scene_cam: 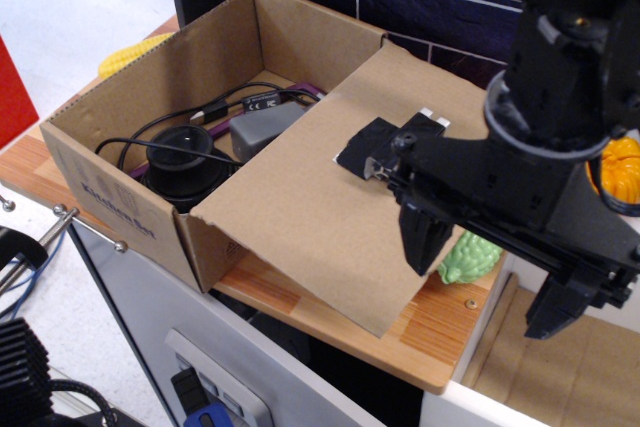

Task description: Close brown1fbox flap

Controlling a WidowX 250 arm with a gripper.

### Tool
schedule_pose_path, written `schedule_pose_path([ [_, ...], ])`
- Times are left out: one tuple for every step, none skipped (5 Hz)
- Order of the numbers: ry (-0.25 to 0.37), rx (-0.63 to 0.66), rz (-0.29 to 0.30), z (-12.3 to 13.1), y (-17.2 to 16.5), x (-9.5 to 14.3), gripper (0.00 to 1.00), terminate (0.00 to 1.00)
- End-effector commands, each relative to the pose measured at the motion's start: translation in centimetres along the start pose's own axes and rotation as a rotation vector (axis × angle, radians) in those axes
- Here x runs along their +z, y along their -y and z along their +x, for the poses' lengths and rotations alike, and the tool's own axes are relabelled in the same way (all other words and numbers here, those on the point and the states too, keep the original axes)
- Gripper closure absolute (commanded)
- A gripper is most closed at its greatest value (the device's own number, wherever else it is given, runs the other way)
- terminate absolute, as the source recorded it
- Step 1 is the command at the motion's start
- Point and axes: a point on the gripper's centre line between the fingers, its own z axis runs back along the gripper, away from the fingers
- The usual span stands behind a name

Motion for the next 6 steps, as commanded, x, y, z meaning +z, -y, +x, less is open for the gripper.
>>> schedule_pose_path([
  [0.0,0.0,0.0,0.0,0.0,0.0,0.0,0.0],
  [0.012,0.025,0.014,0.1,1.9,-1.4,0.0,0.0],
  [0.024,0.046,0.036,0.0,4.4,-2.6,0.0,0.0],
  [0.057,0.055,0.066,-0.1,5.6,-4.1,0.0,0.0],
  [0.076,0.052,0.106,-0.3,5.0,-5.8,0.0,0.0],
  [0.09,0.033,0.106,-0.9,3.8,-7.0,0.0,0.0],
])
